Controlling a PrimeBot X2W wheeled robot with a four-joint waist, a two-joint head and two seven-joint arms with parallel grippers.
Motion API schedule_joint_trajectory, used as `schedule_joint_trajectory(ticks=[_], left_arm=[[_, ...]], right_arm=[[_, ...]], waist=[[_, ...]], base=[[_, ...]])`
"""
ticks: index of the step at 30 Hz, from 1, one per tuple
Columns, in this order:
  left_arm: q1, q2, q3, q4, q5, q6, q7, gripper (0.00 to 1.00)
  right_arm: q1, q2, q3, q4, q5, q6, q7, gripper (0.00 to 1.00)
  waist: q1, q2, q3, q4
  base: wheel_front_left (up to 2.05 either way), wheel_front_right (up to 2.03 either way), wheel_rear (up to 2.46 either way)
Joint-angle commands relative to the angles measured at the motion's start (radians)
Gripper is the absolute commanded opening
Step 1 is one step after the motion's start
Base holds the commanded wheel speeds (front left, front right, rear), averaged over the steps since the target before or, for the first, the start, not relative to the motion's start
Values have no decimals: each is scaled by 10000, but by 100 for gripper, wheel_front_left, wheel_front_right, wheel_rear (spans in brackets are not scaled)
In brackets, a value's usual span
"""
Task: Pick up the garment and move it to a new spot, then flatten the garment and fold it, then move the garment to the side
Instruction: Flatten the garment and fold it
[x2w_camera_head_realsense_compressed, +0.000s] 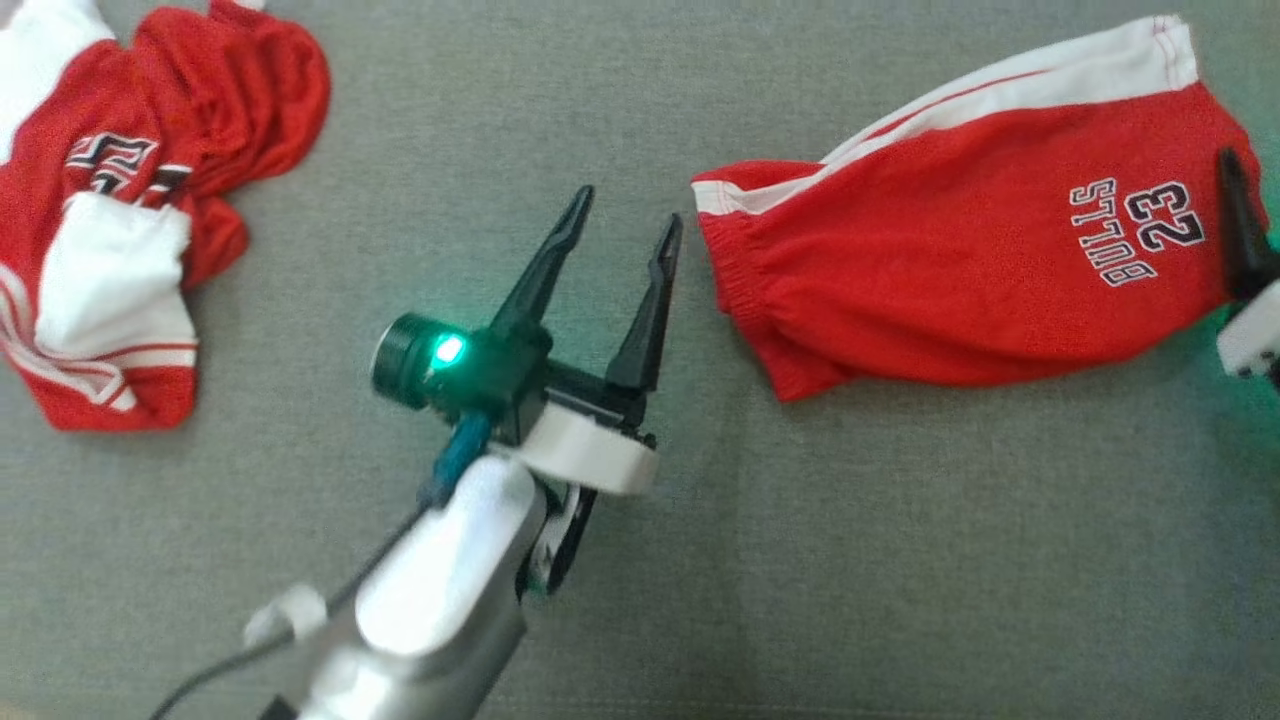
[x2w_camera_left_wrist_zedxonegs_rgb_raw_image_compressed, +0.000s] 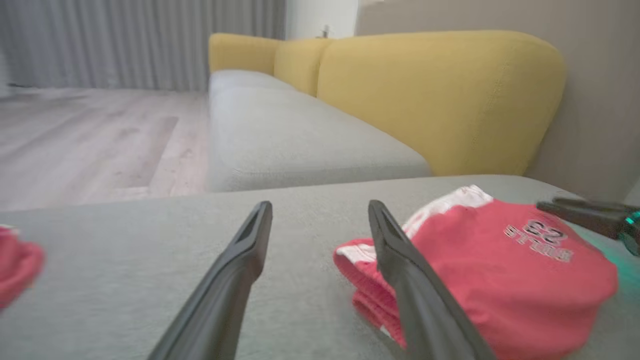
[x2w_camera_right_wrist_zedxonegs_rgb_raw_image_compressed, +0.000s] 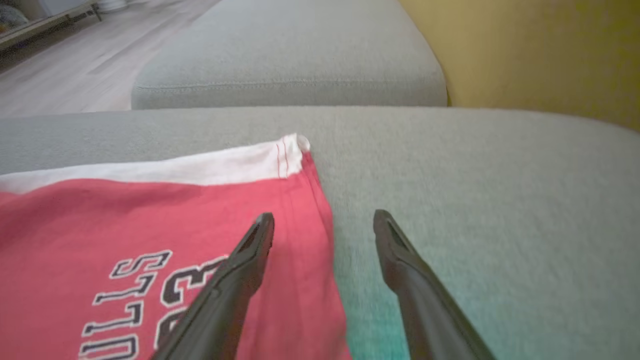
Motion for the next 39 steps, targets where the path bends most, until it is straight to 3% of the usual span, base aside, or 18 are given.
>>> schedule_joint_trajectory(ticks=[1,5,10,12,16,22,32,39], left_arm=[[411,171,668,-1050,600,524,-101,100],[1700,60,1239,-2776,1462,1095,-108,100],[2550,-53,1486,-3752,2013,1145,-110,100],[2743,-96,1581,-3963,2189,1072,-110,100],[2931,-160,1852,-4136,2401,943,-111,100],[3143,-203,2148,-4126,2652,691,-111,100],[3242,-242,2346,-3964,2844,344,-112,100],[3298,-255,2441,-3767,2879,207,-112,100]], right_arm=[[206,-434,78,-127,546,-7,177,100],[360,-724,76,137,1333,-7,538,100],[407,-957,146,517,2009,-7,1154,100],[420,-987,189,629,2354,-7,1399,0],[380,-920,77,665,2925,-7,1186,0],[644,-842,75,807,3047,-7,549,0],[1550,-1561,-449,891,3230,-7,-112,0],[1315,-1213,-294,-813,3417,-7,-442,0]], waist=[[2,0,-172,252],[2,0,-194,634],[2,0,-148,1011],[2,0,-157,1147],[2,0,-309,1149],[2,0,-766,536],[2,0,-959,-223],[2,0,-1200,-430]], base=[[0,0,0],[0,0,0],[0,0,0],[0,0,0],[0,0,0],[0,0,0],[0,0,0],[0,0,0]])
